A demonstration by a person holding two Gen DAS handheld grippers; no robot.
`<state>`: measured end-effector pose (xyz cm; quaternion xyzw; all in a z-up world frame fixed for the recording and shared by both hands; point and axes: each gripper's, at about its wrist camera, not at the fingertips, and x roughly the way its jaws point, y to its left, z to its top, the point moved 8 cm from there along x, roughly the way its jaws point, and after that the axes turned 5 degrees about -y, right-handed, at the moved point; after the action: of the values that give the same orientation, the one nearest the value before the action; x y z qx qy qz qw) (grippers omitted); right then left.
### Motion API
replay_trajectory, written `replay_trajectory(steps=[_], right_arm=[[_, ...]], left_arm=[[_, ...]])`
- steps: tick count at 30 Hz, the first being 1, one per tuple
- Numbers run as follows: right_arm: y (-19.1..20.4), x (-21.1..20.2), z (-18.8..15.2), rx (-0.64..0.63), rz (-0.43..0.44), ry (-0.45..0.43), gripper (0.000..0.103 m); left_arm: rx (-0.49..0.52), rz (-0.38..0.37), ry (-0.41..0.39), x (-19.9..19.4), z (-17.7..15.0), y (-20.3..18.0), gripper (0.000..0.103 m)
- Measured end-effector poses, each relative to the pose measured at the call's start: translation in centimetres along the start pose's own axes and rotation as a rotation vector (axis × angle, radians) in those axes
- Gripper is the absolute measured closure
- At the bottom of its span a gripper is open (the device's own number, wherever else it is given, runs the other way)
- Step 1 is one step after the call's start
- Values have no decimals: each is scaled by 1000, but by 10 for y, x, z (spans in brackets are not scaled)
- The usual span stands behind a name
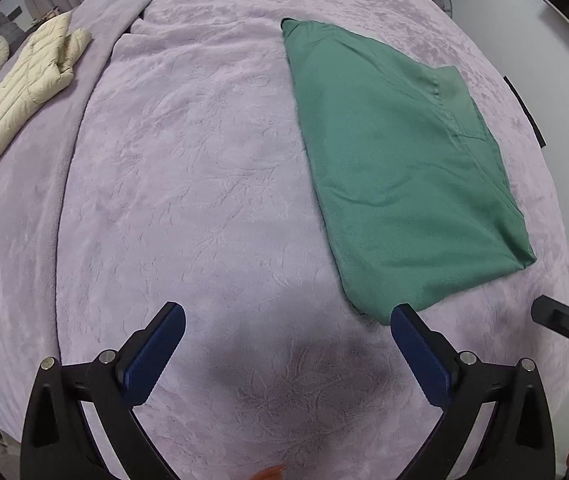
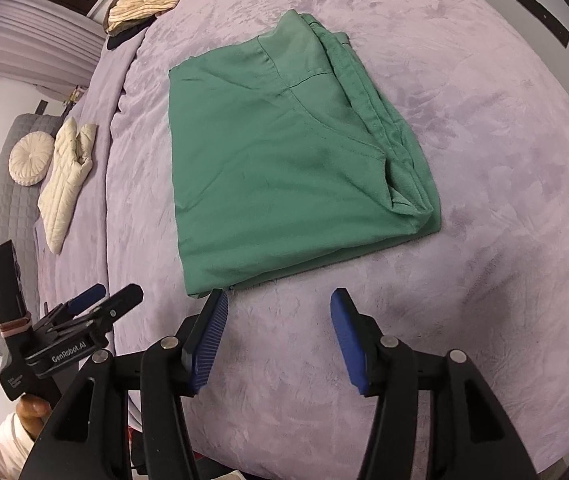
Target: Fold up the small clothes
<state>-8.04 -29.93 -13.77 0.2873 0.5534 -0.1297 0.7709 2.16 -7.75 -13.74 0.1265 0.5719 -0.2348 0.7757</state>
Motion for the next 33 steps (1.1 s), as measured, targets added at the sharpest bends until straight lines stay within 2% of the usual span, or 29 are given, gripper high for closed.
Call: replay_trajectory(steps=[5, 7, 9, 23, 26, 33], right_arm=[[7, -2, 3, -50, 3, -24, 21], [8, -4, 7, -76, -15, -44, 18], [7, -4, 10, -86, -17, -47, 0], [-18, 12, 23, -15, 60, 7, 0], [-22, 16, 28, -15, 82, 43, 0], [-56, 17, 67, -10, 48, 50, 0]], left_arm=[[-2, 25, 28, 9, 0, 1, 0], [0, 22, 37, 10, -1, 0, 0], [-1, 18, 48, 13, -2, -2, 0], [-43, 6, 89, 30, 4, -9, 0], [-48, -2, 90, 34, 11, -11, 0], [-105, -34, 75, 50, 40, -7, 0]])
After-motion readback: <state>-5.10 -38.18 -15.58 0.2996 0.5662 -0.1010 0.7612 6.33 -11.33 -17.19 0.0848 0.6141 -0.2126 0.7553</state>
